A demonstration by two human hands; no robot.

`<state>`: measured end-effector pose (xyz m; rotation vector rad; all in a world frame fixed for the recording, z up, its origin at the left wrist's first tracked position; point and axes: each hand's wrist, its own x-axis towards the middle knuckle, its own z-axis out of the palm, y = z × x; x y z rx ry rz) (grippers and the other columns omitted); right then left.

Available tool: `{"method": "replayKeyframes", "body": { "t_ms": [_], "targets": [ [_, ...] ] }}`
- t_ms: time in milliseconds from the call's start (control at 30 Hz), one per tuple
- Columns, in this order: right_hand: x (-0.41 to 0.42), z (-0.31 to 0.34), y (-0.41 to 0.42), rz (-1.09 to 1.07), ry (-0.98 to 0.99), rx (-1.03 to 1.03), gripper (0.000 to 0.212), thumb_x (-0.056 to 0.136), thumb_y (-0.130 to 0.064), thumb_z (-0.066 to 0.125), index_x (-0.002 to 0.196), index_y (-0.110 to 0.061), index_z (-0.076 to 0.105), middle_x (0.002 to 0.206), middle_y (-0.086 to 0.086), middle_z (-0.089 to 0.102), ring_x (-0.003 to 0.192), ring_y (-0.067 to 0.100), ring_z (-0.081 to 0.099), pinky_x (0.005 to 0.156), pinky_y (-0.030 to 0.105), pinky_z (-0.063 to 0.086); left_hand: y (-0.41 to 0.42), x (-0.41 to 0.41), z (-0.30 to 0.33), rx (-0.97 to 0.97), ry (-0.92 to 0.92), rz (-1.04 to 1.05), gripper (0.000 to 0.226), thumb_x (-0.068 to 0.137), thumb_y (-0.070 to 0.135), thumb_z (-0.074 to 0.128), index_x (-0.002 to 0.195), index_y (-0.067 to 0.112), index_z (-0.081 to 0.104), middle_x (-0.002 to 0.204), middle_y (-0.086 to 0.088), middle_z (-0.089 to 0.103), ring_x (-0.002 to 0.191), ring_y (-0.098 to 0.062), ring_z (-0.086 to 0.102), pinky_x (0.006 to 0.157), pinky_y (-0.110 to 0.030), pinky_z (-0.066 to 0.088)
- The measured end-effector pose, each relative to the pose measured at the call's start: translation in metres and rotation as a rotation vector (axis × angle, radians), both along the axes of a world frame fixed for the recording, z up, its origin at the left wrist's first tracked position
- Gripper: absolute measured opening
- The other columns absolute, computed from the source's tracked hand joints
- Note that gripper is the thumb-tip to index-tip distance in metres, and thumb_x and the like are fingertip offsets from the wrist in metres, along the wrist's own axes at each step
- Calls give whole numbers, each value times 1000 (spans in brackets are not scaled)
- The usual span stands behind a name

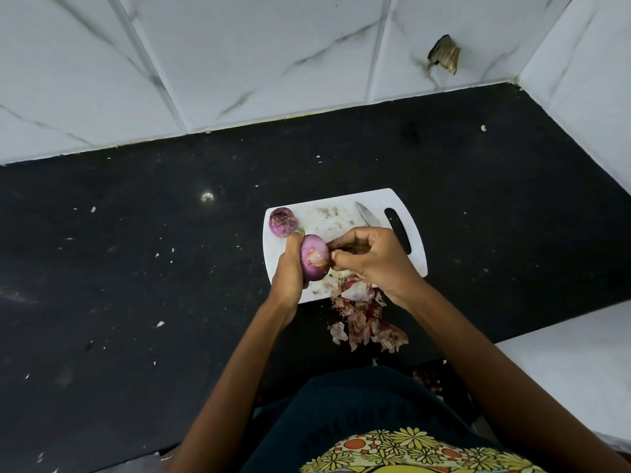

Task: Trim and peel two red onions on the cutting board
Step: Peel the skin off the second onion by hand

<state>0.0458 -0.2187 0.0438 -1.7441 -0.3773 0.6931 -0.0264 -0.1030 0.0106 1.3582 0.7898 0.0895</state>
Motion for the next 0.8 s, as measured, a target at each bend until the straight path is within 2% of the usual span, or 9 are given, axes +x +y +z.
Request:
{"method": "replayKeyframes", "body": {
  "t_ms": [100, 233, 300, 367, 433, 500, 567, 700, 800],
  "targets": [
    [-3, -2, -1, -44, 58, 21, 17, 79, 9, 64, 80, -8, 70, 79, 13, 72, 66, 18, 69, 69, 27, 59, -2, 0, 1, -47, 13, 28, 49, 98, 49, 24, 76, 18, 54, 66, 1, 61, 65, -10, 46, 64, -28, 34],
    [-7, 1, -2, -54, 78, 10, 10, 85, -6, 67, 94, -6, 71, 89, 12, 73, 77, 21, 71, 75, 30, 59, -4, 2, 1, -23, 10, 67, 50, 99, 46, 24, 74, 18, 57, 63, 2, 62, 58, -6, 50, 57, -23, 35],
    [-10, 4, -2, -12, -9, -55, 16, 79, -17, 75, 94, -11, 71, 87, 3, 73, 77, 11, 70, 73, 23, 58, -5, 2, 1, 56, 27, 97, 50, 101, 41, 25, 72, 17, 59, 59, 4, 62, 55, -3, 55, 55, -21, 41],
    [-12, 6, -1, 21, -119, -149, 19, 73, -21, 80, 89, -18, 71, 83, -7, 72, 72, 0, 67, 70, 19, 56, -4, 3, 1, 167, 33, 96, 53, 99, 43, 27, 76, 12, 62, 70, -3, 66, 68, -13, 59, 65, -28, 44],
    [-12, 6, 1, 11, -125, -169, 20, 69, -18, 81, 85, -19, 70, 80, -8, 72, 73, 2, 68, 71, 24, 57, -3, 3, -2, 251, 22, 102, 52, 92, 50, 29, 69, 14, 59, 71, -5, 63, 71, -18, 56, 68, -34, 43],
    [-11, 6, 2, -4, -87, -161, 19, 68, -13, 80, 83, -17, 70, 78, -6, 72, 74, 8, 69, 75, 29, 58, -4, 3, -2, 290, 7, 109, 48, 87, 51, 30, 64, 14, 51, 68, -4, 58, 67, -15, 50, 66, -34, 40],
    [-9, 8, 2, -5, -52, -154, 18, 67, -9, 79, 81, -14, 70, 75, -5, 71, 71, 6, 68, 74, 27, 58, -4, 3, -2, 289, -8, 92, 53, 83, 55, 30, 68, 8, 50, 70, -11, 56, 67, -15, 48, 65, -34, 39],
    [-6, 9, 1, 6, 0, -153, 15, 70, -3, 75, 83, -7, 71, 74, -2, 71, 62, 0, 65, 62, 16, 54, -3, 2, -3, 265, -8, 55, 52, 97, 44, 30, 72, 7, 55, 75, -11, 62, 70, -20, 55, 69, -33, 43],
    [-4, 4, -1, -28, 20, -145, 11, 73, 5, 68, 80, -2, 71, 74, 8, 71, 62, 9, 66, 60, 18, 54, -3, 2, -1, 223, -12, 19, 52, 101, 36, 26, 80, 3, 59, 74, -11, 64, 71, -20, 58, 70, -32, 44]
  ]
}}
